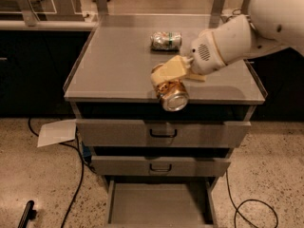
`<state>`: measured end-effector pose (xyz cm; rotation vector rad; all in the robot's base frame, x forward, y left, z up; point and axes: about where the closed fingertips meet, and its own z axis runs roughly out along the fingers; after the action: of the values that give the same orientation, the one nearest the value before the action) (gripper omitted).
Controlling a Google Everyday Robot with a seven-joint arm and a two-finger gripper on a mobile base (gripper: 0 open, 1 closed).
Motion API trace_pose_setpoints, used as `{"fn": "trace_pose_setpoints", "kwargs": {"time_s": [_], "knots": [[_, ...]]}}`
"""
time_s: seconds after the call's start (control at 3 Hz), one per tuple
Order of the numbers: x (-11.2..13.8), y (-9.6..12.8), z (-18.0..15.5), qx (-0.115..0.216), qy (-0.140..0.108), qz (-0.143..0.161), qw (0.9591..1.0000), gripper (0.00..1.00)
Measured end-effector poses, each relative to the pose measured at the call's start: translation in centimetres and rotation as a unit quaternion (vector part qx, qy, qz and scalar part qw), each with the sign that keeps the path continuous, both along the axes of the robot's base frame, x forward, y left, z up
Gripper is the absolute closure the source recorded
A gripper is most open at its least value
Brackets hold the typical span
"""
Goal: Place orange can into bottom drawer
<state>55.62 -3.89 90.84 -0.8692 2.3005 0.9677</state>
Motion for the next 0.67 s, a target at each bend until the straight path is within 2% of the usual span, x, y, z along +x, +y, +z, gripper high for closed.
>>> {"fn": "trace_pose_setpoints", "kwargs": {"time_s": [0.33, 0.67], "knots": [[0.0, 0.1, 0.1, 0.000, -0.001, 0.001, 1.0000, 1.00], [-1.3, -0.2, -1.0, 0.009, -0.005, -0.031, 0.9995, 1.00]]}}
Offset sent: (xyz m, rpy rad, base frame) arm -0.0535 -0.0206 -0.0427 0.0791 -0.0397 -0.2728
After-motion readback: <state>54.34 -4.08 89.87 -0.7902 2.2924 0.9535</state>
